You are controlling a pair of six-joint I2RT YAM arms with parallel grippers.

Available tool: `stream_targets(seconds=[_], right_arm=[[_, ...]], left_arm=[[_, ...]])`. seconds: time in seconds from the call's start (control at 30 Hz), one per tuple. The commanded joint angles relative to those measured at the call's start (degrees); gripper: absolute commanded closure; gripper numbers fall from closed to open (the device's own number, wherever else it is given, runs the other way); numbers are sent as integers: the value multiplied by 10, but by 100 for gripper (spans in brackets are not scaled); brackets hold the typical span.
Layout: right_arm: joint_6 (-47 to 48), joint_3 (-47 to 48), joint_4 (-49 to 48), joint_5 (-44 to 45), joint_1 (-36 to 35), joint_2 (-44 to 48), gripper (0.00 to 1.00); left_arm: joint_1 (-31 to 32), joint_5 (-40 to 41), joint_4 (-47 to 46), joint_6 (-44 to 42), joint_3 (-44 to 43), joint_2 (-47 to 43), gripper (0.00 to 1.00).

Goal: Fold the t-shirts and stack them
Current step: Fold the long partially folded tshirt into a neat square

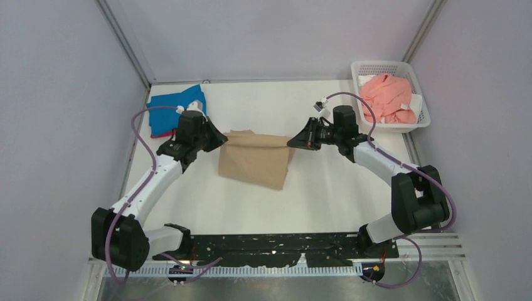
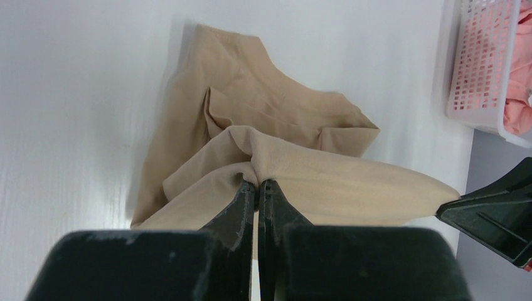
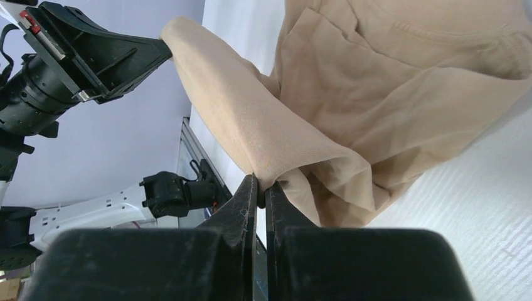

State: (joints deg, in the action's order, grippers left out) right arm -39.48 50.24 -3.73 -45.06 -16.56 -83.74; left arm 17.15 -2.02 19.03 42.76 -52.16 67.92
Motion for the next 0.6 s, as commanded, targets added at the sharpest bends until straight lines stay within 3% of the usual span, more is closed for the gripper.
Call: stream_targets(seconds=[0.0,0.17,0.57], right_arm=[[-1,37,-33,16,19,-32,95],[-19,47,-83,21,31,-75,95],[-50,93,-136,18,59,-186,95]], left_arm=[[-20,-3,-34,-20,-53,56,100],[-24,-16,-59,-19,-88,124,100],[-37,-57,-18,-11,-210,307,100]])
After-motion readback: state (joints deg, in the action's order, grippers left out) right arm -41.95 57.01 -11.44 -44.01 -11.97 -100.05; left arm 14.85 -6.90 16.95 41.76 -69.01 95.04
